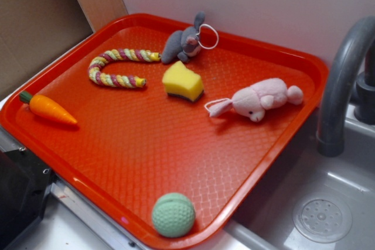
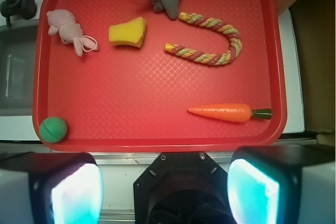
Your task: Grab the carrot.
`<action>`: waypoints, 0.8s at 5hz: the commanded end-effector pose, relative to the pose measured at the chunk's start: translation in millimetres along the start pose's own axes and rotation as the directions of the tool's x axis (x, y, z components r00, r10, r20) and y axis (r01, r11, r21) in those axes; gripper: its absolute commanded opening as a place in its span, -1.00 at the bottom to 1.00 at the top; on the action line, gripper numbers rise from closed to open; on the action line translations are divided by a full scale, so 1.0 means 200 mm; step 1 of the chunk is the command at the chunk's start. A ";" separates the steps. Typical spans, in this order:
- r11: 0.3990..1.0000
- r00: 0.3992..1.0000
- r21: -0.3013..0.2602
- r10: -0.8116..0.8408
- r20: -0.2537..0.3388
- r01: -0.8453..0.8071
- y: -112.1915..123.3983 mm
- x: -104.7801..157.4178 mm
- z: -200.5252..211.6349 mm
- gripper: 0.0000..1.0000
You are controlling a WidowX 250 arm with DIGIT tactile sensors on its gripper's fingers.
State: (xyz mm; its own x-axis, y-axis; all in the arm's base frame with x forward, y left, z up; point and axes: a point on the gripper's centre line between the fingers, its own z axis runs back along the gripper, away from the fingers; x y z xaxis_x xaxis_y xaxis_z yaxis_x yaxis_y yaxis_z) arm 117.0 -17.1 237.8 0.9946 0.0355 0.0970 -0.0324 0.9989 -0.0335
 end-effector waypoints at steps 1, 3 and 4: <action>1.000 1.000 0.000 0.000 0.000 0.000 0.00 0.00 0.00 1.00; 0.878 0.878 0.044 0.472 0.075 -0.476 0.20 0.04 -0.21 1.00; 0.732 0.734 0.051 0.677 0.063 -0.679 0.30 0.00 -0.35 1.00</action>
State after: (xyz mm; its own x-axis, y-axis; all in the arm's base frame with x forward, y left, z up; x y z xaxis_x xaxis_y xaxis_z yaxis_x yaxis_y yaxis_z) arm 125.0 36.2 162.4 0.7242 0.6813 0.1070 -0.6822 0.7304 -0.0338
